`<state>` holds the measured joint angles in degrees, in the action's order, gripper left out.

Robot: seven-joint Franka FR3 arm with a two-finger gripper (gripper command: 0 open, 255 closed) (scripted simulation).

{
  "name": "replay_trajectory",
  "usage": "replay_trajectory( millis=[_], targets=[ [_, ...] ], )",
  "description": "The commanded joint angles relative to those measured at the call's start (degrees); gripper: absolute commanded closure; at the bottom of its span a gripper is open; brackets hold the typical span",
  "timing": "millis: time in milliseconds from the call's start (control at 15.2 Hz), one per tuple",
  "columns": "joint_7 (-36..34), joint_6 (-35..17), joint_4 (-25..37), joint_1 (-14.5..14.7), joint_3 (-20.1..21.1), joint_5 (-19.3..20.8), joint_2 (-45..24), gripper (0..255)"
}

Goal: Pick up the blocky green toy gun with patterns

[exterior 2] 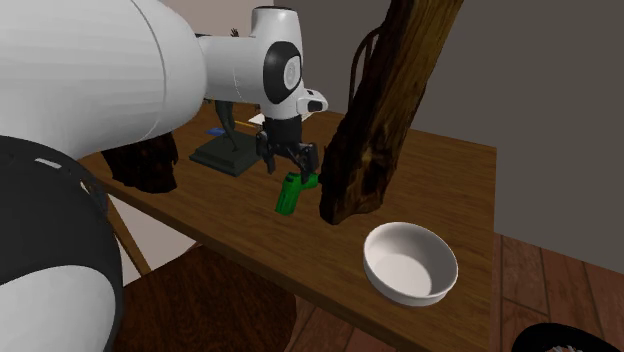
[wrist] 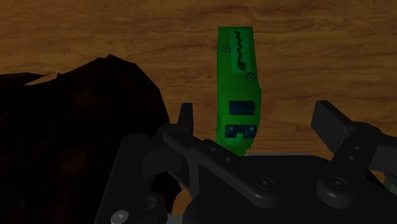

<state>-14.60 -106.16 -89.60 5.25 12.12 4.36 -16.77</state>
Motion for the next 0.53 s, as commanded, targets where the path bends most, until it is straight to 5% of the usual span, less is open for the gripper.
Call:
replay_trajectory(
  millis=[0, 66, 132, 462],
  targets=[
    [-0.3, -1.6, -1.7, -0.3, -0.4, 0.3, -1.0, 0],
    [-0.3, -1.6, -1.7, -0.3, -0.4, 0.3, -1.0, 0],
    [-0.2, -1.5, -0.9, -0.3, -0.4, 0.4, -1.7, 255],
    [-0.4, -0.9, 0.8, -0.1, -0.4, 0.7, -2.8, 255]
  ],
)
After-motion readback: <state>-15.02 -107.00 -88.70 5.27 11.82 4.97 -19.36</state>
